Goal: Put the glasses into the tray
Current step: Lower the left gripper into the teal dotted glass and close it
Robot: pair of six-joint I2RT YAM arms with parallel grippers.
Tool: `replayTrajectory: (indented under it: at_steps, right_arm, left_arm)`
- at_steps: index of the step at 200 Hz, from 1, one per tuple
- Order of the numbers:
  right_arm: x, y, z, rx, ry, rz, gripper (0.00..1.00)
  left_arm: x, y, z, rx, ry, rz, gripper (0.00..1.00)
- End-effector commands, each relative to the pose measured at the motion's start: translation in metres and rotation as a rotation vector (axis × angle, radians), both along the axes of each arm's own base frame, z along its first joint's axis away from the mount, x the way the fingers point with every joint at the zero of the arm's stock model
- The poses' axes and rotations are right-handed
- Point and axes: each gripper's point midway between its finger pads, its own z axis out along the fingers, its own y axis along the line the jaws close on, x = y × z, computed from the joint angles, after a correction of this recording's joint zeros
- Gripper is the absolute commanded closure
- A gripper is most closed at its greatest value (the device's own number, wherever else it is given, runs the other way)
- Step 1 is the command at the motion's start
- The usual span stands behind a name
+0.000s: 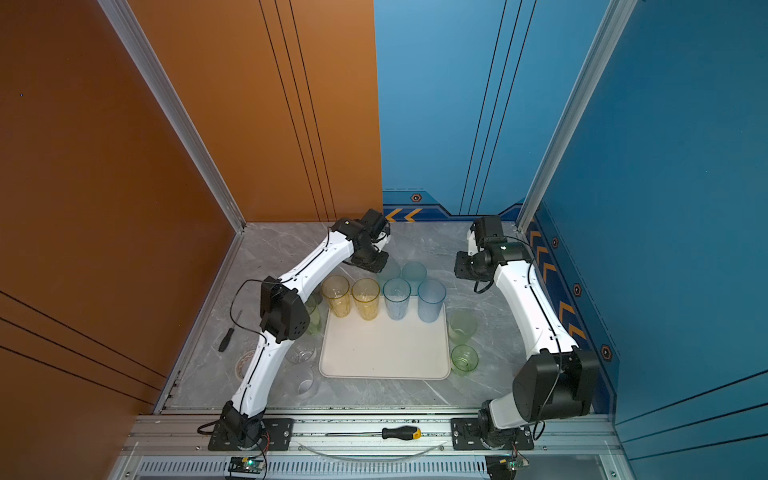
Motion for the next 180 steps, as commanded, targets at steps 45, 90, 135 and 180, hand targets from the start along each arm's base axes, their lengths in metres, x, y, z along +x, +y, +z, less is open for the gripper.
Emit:
replayTrajectory:
  at_steps: [45,90,135,180]
  right_arm:
    - [0.0,-0.002,-0.01,0.004,0.018,0.015,0.59]
    - [-0.001,-0.001,-0.01,0.006,0.02,0.016,0.59]
    - [-0.003,0.001,-0.009,0.02,0.018,0.017,0.59]
    - [-0.004,0.004,-0.006,0.03,0.012,0.019,0.59]
  left_arm:
    - [0.003,0.006,-0.007,0.028,0.013,0.001,0.9]
    - [0.003,0.006,-0.004,0.026,0.007,-0.003,0.94]
    - [0.004,0.011,0.011,0.012,-0.014,0.005,0.95]
    - [0.002,0.022,0.029,0.024,-0.047,0.018,0.95]
